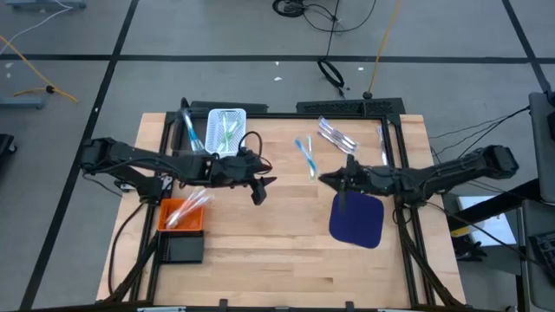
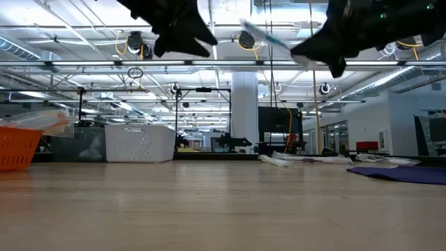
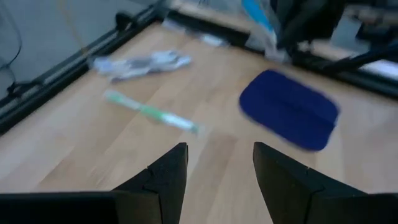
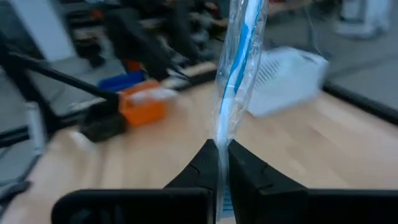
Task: Pick & Place Toothbrushes
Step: Put the blue toothbrush into the gray bin
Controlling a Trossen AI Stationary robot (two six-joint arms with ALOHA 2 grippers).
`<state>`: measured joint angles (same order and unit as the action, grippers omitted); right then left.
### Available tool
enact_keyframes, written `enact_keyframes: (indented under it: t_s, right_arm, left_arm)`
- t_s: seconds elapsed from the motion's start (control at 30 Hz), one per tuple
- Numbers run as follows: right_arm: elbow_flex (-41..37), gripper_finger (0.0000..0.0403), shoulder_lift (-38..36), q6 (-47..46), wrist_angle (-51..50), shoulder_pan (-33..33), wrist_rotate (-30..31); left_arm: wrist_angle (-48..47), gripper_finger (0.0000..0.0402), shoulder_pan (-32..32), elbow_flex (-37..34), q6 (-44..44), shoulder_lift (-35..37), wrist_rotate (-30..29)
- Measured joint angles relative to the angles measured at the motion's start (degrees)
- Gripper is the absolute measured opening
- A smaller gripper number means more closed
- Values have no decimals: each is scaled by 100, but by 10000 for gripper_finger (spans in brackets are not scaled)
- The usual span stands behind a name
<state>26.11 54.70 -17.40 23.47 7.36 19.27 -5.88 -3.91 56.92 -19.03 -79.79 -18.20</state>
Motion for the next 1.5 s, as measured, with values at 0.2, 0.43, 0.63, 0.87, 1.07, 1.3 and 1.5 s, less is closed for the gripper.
enact_keyframes:
  t_s: [0.2, 0.43, 0.63, 0.87, 1.07, 1.3, 1.5]
  right_arm:
    - [0, 8, 483, 462, 1229, 325, -4]
    - [0, 8, 717, 305, 1479, 341, -7]
    - [2, 8, 1024, 343, 1973, 406, -15]
    - [231, 8, 1416, 362, 2099, 402, -168]
    - [348, 8, 1633, 467, 2104, 402, -155]
    - [350, 8, 1648, 465, 2139, 402, -155]
    - [350, 8, 1648, 465, 2097, 402, -155]
  left_arm:
    - [1266, 182, -192, -260, 441, 0, 17]
    - [2629, 182, -270, -625, 558, -2, 27]
    - [3783, 182, -251, -979, 562, -2, 26]
    - [4803, 182, -251, -1055, 542, -311, 25]
    - [5431, 182, -122, -1050, 499, -770, 12]
    - [6165, 182, -2, -1048, 505, -1154, 16]
    - [6299, 176, 92, -1048, 392, -1303, 126]
